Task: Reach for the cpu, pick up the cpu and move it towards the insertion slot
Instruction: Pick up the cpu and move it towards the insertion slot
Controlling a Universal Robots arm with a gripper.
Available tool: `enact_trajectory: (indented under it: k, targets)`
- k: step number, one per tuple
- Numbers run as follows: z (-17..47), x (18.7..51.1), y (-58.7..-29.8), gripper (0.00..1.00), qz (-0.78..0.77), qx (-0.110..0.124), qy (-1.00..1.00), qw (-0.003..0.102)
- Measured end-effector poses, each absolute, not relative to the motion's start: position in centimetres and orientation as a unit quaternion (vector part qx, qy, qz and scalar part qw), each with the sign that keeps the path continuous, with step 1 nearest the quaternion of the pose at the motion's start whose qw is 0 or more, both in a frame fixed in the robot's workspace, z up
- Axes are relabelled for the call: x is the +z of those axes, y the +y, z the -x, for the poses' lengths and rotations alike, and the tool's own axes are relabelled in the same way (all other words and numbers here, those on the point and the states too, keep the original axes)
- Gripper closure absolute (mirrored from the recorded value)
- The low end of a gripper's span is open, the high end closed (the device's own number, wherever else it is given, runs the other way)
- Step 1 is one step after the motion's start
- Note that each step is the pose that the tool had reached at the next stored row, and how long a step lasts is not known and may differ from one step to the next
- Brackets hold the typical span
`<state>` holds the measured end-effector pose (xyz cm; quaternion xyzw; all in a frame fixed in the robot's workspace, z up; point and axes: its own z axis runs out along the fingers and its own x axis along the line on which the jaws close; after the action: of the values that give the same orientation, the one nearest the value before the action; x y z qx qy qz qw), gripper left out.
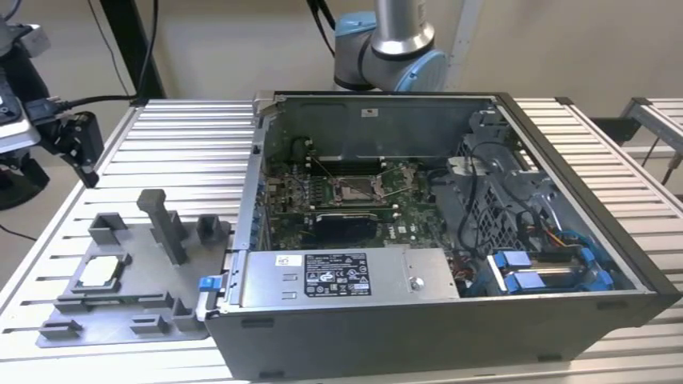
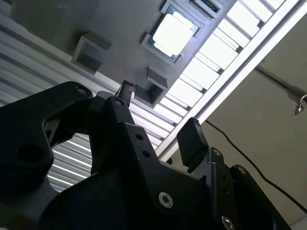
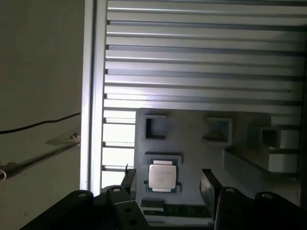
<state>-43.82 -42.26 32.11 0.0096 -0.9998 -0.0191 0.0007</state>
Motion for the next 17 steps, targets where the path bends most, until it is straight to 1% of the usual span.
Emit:
enact_trajectory:
  k: [17]
  targets:
    - [43.82, 31.08, -42.26, 0.00, -0.010, -0.019, -1.000, 0.001]
